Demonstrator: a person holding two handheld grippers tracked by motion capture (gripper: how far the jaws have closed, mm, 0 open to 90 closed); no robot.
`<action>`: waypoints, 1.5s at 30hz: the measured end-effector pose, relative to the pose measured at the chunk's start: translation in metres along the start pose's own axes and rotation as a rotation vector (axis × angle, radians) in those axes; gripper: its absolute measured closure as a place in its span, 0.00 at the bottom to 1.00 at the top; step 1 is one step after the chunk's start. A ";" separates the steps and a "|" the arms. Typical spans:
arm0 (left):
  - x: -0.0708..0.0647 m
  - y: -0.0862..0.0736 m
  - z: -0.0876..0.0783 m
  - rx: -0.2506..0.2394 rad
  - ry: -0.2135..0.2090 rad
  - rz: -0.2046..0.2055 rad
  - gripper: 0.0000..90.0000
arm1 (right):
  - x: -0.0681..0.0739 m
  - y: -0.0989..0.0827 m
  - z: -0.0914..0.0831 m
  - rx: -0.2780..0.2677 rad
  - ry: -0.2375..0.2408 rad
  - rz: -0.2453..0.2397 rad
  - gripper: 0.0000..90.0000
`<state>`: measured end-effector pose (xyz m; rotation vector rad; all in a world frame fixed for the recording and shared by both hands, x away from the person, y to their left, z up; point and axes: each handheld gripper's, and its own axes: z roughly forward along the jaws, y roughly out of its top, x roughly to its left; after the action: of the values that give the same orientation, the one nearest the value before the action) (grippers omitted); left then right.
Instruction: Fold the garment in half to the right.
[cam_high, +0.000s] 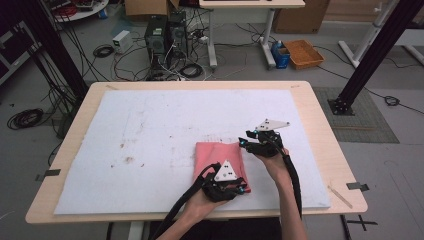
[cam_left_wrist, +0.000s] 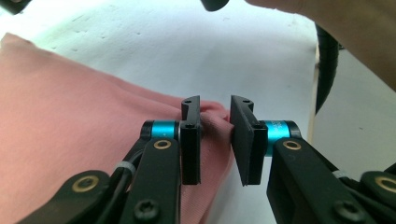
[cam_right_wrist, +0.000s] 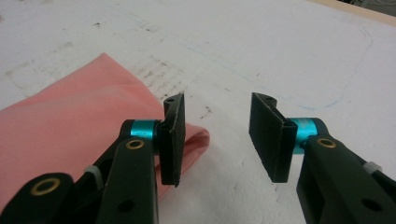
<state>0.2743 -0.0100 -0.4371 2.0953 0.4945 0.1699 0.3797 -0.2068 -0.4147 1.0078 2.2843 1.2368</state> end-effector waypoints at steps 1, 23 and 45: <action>0.000 0.001 0.002 0.000 -0.005 -0.004 0.82 | 0.000 0.000 0.000 -0.003 0.002 -0.003 0.63; 0.047 0.009 -0.060 -0.110 0.095 -0.029 0.64 | 0.007 -0.011 0.010 0.046 -0.085 0.006 0.63; 0.122 -0.015 -0.047 0.043 0.320 -0.142 0.72 | 0.028 -0.024 0.014 0.126 -0.033 -0.065 0.72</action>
<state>0.3668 0.0841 -0.4332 2.0747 0.8418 0.4192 0.3587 -0.1876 -0.4420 0.9804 2.3746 1.0535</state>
